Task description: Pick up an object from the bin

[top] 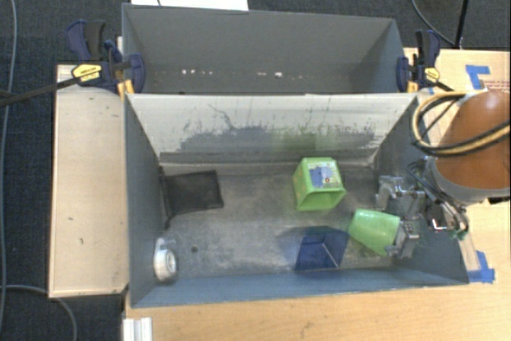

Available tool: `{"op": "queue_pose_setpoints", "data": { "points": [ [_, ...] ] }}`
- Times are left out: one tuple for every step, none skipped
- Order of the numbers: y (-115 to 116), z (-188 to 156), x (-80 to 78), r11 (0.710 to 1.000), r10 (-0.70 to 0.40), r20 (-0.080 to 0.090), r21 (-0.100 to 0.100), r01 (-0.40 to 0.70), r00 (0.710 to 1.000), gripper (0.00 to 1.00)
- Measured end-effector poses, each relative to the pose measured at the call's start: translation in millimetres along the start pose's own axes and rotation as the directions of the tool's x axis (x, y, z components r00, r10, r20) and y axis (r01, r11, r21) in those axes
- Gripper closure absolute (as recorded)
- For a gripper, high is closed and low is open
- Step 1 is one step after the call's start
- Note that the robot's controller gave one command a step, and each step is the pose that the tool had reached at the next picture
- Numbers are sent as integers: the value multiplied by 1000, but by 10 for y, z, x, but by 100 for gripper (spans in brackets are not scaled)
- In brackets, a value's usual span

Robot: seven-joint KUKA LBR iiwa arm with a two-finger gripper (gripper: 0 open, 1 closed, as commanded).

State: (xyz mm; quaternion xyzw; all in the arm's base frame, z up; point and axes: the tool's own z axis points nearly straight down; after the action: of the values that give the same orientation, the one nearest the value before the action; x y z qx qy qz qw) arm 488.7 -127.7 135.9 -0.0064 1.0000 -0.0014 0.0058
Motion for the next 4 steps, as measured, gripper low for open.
{"op": "queue_pose_setpoints", "data": {
  "points": [
    [27,628,29,996,95,3,-3,-95,996,0],
    [80,657,87,996,90,0,-1,-90,996,100],
    [79,657,87,996,90,0,-1,-90,996,100],
    [80,646,88,996,88,0,0,-88,996,100]
  ]
}}
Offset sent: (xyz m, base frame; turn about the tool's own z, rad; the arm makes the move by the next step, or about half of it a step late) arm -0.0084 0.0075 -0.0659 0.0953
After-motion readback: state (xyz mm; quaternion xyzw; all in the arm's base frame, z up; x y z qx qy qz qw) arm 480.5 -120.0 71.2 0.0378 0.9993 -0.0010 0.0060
